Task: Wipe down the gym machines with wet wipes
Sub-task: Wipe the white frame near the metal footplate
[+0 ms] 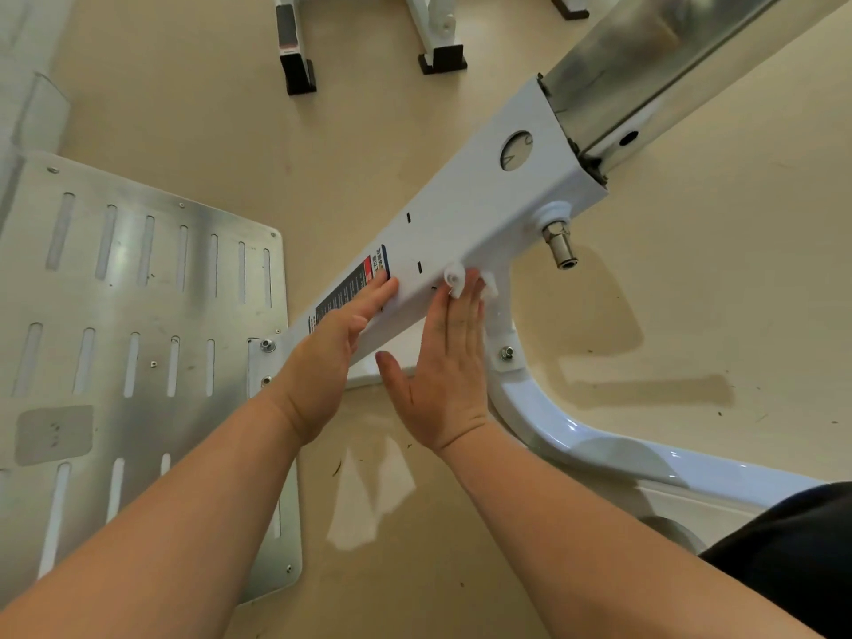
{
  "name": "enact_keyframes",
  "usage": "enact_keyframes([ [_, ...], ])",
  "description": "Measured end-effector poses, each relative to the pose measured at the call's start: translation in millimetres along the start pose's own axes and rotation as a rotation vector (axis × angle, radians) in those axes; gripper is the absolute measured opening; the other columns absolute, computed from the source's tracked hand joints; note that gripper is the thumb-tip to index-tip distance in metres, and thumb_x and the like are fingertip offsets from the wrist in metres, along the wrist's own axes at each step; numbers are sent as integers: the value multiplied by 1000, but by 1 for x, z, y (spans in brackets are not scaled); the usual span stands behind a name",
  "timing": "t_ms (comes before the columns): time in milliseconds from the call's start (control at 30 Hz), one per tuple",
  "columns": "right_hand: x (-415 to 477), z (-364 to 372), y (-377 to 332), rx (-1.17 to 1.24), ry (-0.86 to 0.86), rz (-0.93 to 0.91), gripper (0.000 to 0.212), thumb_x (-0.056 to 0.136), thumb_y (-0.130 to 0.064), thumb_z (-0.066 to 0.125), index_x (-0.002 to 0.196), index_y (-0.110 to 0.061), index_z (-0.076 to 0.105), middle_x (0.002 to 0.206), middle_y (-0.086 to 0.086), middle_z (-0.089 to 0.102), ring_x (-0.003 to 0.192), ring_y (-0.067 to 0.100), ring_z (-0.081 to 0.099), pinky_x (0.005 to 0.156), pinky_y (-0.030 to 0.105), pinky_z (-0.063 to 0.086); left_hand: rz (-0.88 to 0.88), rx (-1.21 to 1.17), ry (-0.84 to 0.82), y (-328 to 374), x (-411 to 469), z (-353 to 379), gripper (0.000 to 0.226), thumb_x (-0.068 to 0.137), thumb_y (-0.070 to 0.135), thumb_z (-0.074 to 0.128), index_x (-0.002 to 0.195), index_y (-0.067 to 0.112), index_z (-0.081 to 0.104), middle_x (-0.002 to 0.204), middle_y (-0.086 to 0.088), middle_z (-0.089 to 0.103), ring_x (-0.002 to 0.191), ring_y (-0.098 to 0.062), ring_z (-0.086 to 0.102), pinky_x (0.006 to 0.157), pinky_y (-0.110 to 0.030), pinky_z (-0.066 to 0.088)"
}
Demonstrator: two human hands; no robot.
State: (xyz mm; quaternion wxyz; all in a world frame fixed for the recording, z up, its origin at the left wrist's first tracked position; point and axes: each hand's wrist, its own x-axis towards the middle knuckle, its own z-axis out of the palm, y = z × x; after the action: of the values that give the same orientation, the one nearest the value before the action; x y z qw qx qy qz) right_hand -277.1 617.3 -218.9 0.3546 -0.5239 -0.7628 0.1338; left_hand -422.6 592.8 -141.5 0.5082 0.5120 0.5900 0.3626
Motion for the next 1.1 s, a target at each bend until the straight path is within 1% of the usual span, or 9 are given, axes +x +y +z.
enact_keyframes([
  [100,-10,1,-7,56,-41,14,95,98,-49,50,158,-3,-7,167,22,-3,157,28,-15,127,53,5,-21,-5,-3,0,1,-1,79,78,56,25,151,33,43,158,27,33,147,4,26,123,-46,26],
  [333,28,-24,-17,84,179,11,91,97,-45,52,155,5,3,165,19,-5,155,24,-22,127,48,-5,-57,-90,2,7,3,1,74,79,52,25,146,32,51,154,28,39,145,6,29,124,-48,22],
  [500,-5,2,-7,21,-48,13,95,96,-47,53,159,-4,-4,167,27,-1,156,26,-20,127,53,5,-70,-90,3,8,-1,2,65,89,38,20,148,34,47,155,30,36,145,6,28,124,-45,24],
  [567,-17,7,-10,9,-147,39,102,95,-46,57,159,-7,-14,169,20,-9,156,26,-19,128,52,5,-70,-78,0,10,-2,3,63,93,33,16,149,35,45,156,30,34,146,6,27,124,-43,23],
  [633,-17,3,-17,51,-135,55,104,96,-46,56,157,-7,-18,168,12,-19,157,27,-17,128,48,0,-85,-105,4,11,0,3,60,97,30,14,148,34,46,155,29,36,145,6,28,124,-43,23],
  [800,4,-8,-21,99,45,70,96,95,-45,52,157,5,-1,167,26,-5,156,28,-20,128,48,-1,-68,-149,22,8,2,0,60,95,33,16,140,35,55,154,23,42,143,6,33,121,-48,30],
  [967,-18,11,-18,46,-183,15,100,90,-40,52,160,-6,-10,167,11,-22,156,26,-22,128,50,4,-88,-165,42,10,3,-1,44,108,30,25,135,37,59,150,26,46,140,4,40,118,-49,33],
  [1033,-26,13,-15,150,-248,-8,97,91,-26,53,161,-8,-12,168,9,-23,157,21,-17,128,44,9,-96,-177,73,14,4,1,51,94,41,32,134,33,62,147,23,51,138,1,44,118,-46,34],
  [1100,-28,8,-19,288,-226,47,89,94,-2,48,160,-9,-10,170,6,-17,157,9,-10,125,21,12,-124,-209,114,16,7,1,55,87,39,33,130,29,65,141,19,58,133,-1,50,117,-47,34],
])
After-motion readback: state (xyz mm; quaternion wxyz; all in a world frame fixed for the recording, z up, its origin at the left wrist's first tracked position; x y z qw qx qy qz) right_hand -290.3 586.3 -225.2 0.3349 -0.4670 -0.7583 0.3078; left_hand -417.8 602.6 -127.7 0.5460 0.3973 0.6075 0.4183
